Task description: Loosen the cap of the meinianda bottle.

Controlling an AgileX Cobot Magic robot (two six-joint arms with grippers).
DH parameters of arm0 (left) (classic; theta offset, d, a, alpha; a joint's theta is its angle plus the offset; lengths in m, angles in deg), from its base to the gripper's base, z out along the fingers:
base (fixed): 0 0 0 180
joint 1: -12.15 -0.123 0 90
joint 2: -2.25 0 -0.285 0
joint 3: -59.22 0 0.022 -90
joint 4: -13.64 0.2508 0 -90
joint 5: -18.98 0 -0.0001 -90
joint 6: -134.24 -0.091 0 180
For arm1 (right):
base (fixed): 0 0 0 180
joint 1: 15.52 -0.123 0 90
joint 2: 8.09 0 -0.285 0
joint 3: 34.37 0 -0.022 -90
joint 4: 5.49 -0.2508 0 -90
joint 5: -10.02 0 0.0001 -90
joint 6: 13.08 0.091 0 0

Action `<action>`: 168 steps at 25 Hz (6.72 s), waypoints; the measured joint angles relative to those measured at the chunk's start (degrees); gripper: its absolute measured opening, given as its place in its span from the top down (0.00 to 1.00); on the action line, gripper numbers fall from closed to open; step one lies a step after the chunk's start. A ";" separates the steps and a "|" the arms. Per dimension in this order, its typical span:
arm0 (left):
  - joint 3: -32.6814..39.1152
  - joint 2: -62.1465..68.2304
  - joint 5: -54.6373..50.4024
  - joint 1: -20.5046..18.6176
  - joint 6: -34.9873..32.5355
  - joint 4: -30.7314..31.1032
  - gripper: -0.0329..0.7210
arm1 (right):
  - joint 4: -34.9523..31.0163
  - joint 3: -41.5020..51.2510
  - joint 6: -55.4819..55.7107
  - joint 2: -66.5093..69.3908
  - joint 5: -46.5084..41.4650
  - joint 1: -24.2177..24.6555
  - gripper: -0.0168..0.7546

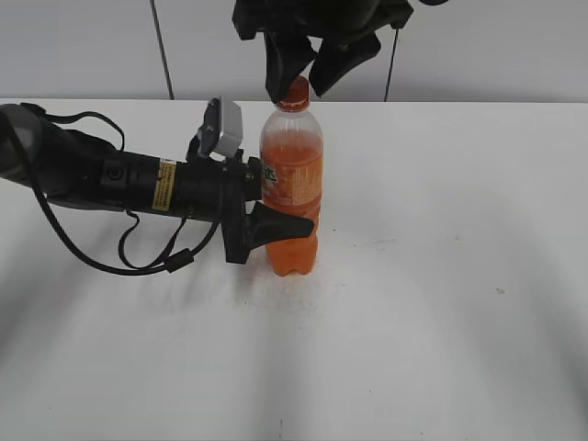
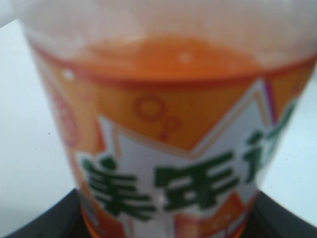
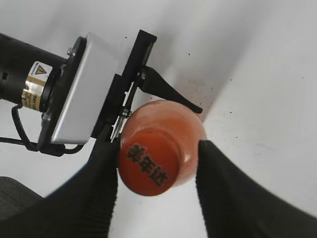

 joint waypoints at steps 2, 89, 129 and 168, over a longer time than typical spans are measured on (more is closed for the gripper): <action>0.00 0.00 0.00 0.00 0.00 -0.06 0.42 | -0.21 0.00 -1.80 0.00 0.07 0.00 0.64; -0.10 0.00 -0.20 0.06 -0.24 1.37 0.42 | 3.37 -0.11 -18.65 -6.94 -0.09 1.36 0.63; -0.10 0.00 -0.21 0.06 -0.01 0.51 0.42 | 3.79 58.86 -7.12 -1.49 60.06 28.92 0.52; -7.19 -24.66 -96.73 -12.74 -24.42 -52.83 0.32 | 13.32 37.61 -6.88 -13.35 35.88 28.59 0.28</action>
